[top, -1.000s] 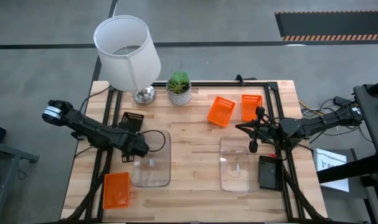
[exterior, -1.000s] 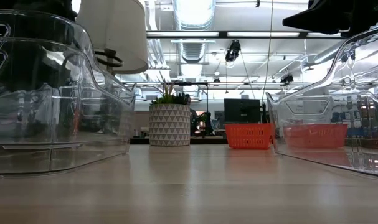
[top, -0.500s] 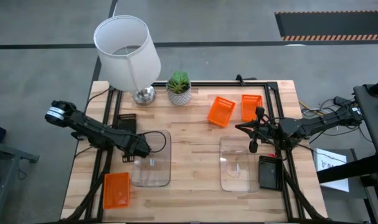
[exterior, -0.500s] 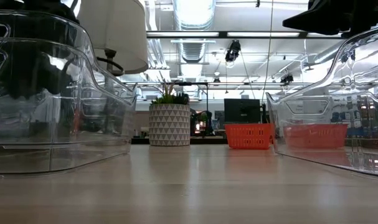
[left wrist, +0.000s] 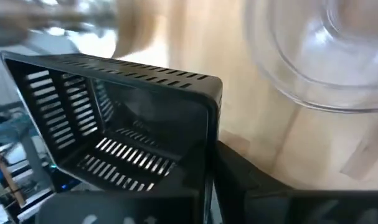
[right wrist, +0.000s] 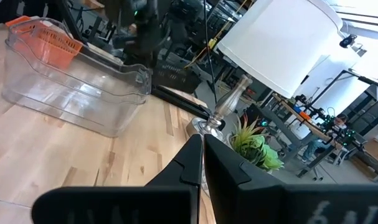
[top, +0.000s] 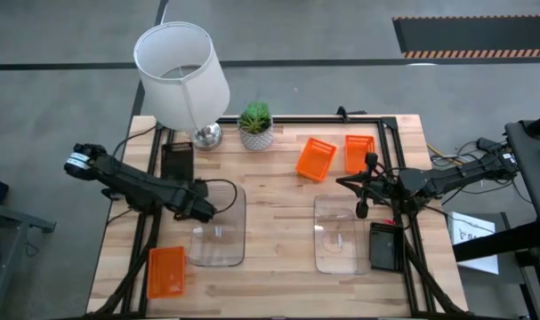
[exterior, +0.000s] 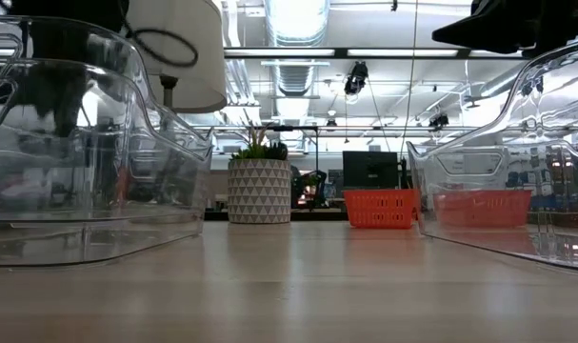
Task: Stack baskets by color
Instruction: Stack the left black bin on the right stacked black bins
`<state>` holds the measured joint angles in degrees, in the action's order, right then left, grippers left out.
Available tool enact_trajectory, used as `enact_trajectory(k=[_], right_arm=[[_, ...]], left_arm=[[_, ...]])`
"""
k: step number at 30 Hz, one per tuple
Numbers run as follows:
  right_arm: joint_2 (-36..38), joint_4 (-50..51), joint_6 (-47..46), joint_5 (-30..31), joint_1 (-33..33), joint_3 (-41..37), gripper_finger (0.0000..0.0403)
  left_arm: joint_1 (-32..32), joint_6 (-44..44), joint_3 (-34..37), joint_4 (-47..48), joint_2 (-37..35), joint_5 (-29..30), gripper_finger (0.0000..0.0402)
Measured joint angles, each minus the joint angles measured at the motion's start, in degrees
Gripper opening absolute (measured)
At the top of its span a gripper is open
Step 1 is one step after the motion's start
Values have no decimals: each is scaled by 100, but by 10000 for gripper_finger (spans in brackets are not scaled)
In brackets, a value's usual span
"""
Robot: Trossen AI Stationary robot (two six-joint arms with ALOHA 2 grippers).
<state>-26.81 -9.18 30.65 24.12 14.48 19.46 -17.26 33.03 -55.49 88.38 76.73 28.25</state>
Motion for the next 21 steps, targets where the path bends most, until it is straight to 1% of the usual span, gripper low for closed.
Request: enact_trajectory(k=[2,9,12,14,17,21], right_arm=[[0,-5,-10,0,0,0,9],[-1,-5,-170,-4,0,0,9],[0,-9,-166,-4,0,0,9],[-2,-18,-170,-7,0,0,9],[-1,-30,-242,-9,0,0,9],[0,-36,-416,-20,0,0,9]], left_arm=[[-7,-12,-321,156,-1,165,1],[-22,-265,-1398,159,70,565,1],[-95,-579,-1789,151,177,717,0],[-147,-937,-2008,55,282,779,0],[-203,-1537,-2265,-444,456,799,0],[-243,-2614,-2424,-1560,690,811,0]])
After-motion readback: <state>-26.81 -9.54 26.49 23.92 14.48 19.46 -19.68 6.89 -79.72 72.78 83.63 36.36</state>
